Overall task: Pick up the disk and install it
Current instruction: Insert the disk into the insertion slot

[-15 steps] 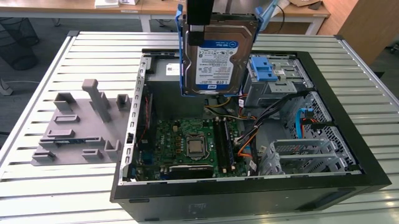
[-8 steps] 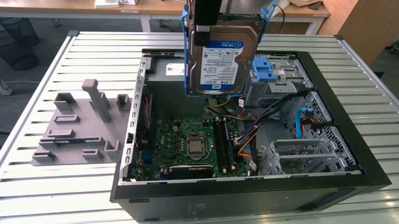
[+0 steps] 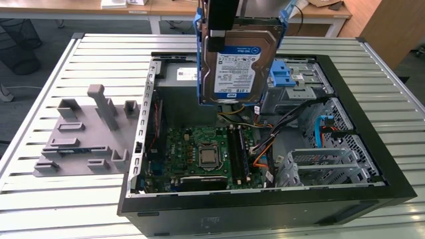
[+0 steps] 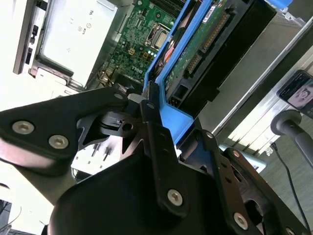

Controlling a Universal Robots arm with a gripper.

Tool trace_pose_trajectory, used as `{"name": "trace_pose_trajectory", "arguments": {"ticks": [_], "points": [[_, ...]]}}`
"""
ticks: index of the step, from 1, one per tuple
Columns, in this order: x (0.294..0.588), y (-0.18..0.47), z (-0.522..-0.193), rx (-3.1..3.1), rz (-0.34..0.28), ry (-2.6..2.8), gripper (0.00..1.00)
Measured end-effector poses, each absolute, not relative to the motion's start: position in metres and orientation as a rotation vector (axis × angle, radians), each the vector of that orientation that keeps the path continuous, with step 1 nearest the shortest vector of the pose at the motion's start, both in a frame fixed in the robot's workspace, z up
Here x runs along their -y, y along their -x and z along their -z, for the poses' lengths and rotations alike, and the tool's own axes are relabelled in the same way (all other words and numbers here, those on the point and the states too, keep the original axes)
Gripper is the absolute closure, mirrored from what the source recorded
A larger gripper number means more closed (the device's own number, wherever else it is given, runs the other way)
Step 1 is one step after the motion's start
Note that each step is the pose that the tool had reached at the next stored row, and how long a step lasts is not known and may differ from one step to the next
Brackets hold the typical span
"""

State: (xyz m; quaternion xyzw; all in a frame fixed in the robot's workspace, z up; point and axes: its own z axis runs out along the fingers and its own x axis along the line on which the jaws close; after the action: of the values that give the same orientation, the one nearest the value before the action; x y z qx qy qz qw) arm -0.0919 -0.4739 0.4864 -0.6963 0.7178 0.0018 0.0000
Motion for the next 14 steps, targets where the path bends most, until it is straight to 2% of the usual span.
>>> {"name": "trace_pose_trajectory", "arguments": {"ticks": [14], "points": [[0.478, 0.075, -0.486, -2.256, -0.008, 2.188, 0.64]]}}
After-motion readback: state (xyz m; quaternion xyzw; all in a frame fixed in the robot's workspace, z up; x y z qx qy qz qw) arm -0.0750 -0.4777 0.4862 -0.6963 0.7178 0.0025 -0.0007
